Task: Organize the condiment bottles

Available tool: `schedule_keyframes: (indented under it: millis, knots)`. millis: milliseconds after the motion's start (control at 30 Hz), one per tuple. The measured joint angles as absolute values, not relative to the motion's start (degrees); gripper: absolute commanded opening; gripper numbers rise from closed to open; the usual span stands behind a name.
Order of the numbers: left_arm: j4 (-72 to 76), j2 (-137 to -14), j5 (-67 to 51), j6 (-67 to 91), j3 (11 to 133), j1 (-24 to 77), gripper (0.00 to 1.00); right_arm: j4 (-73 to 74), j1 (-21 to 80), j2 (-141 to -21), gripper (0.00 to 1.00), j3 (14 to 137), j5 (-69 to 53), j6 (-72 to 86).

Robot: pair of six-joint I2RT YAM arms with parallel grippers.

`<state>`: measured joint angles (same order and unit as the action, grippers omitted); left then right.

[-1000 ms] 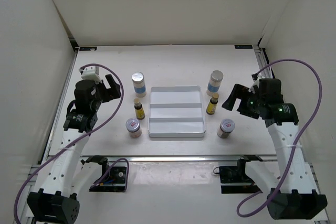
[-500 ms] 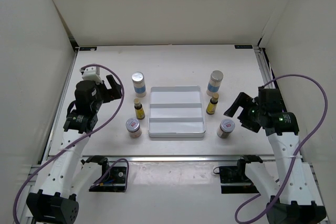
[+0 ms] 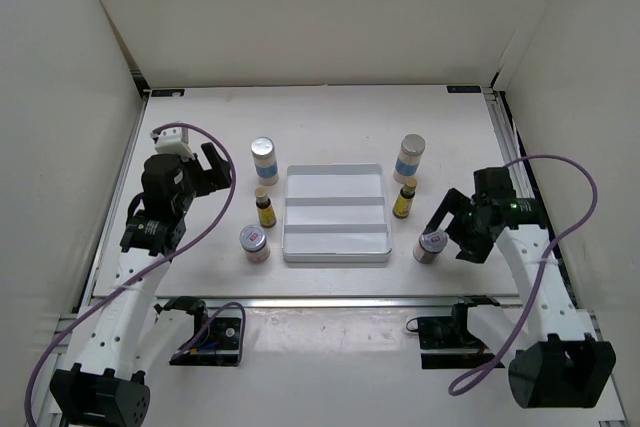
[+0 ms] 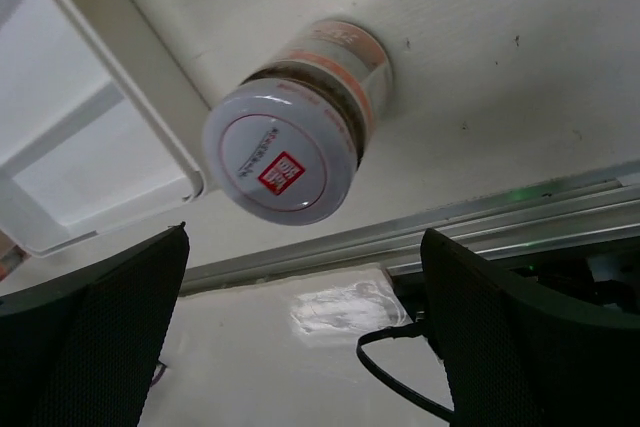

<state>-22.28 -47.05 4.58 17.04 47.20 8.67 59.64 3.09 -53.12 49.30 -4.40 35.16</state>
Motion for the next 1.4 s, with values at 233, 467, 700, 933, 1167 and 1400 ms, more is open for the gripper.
schedule_keyframes:
  millis: [233,467,700,933,1167,1400]
  knots:
    - [-22.31,-46.89,5.41,17.04,46.52,8.73,1.0,57.14,3.4,-55.64,1.0,44.1,-3.44,36.01]
    - [-22.28,-46.89,5.58,17.04,46.48,8.75,1.0,51.55,3.97,-61.08,1.0,42.3,-3.51,36.47]
    - [-22.28,-46.89,6.22,17.04,46.48,8.75,1.0,47.33,4.25,-66.78,0.85,42.17,-1.83,36.62]
    - [-22.28,-46.89,6.81,17.04,46.46,8.75,1.0,45.78,4.99,-66.74,0.44,42.13,-0.34,36.6]
    - [-22.28,-46.89,6.87,17.26,46.46,8.75,1.0,51.07,10.41,-57.67,0.29,46.7,0.69,34.68]
    - [-22.22,-46.92,6.09,17.54,46.44,8.75,1.0,48.82,24.84,-60.31,0.25,55.09,-0.16,34.15]
